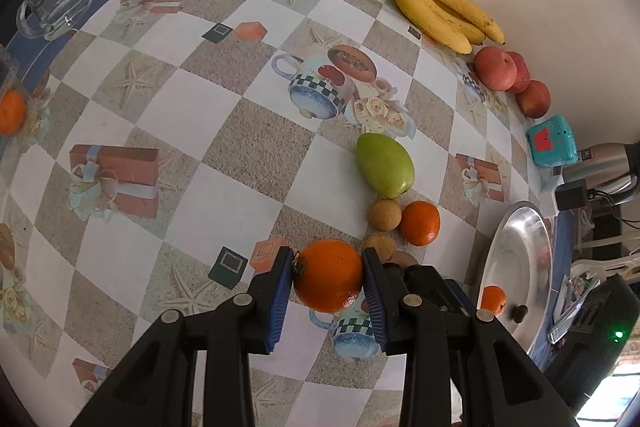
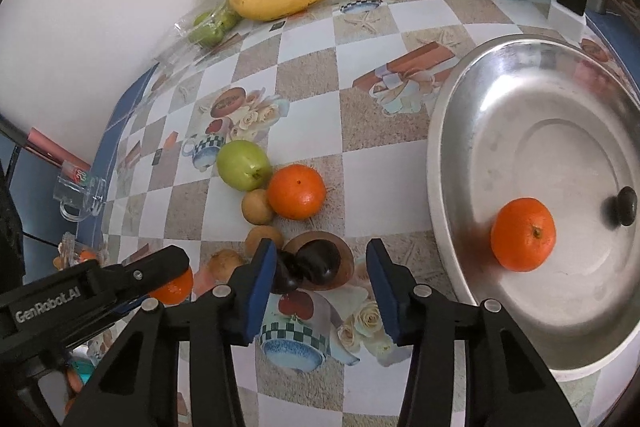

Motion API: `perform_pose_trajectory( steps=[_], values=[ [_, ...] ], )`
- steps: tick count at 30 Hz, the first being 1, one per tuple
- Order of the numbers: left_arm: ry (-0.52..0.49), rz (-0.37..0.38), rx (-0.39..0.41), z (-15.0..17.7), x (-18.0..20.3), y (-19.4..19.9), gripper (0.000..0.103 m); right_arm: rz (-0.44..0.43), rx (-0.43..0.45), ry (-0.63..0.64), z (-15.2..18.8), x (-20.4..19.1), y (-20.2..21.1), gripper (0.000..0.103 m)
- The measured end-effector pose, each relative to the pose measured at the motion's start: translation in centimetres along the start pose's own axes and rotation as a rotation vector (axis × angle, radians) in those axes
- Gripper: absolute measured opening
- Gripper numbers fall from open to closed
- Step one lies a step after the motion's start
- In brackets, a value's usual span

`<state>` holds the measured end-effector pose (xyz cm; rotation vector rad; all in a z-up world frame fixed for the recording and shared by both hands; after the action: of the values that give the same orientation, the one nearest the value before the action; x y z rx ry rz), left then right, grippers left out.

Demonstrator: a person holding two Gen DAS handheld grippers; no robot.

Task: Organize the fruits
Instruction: 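Grasp the second orange with the left tool while the right tool grasps another dark fruit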

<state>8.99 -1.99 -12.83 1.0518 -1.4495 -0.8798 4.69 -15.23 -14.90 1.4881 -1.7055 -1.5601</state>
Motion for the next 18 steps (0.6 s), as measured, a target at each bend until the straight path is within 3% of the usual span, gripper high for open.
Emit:
perform_pose_trajectory(
  steps=[18],
  values=[
    [-0.005,-0.008,0.002,0.0,0.2,0.0,0.037,-0.033,-0.024,-0.073,0.2,0.5,-1.5,0.035]
  ],
)
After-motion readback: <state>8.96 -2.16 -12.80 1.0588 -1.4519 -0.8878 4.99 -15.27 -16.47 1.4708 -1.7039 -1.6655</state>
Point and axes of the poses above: each gripper's, at about its wrist camera, not at the fingertips, and y roughly against the way its jaws point, x to its right, z to its underside, the point moved 10 cm from there along -y, roughly the way its jaws point, and after that the axes turned 3 degrees about -x, right-handed, at the moved point
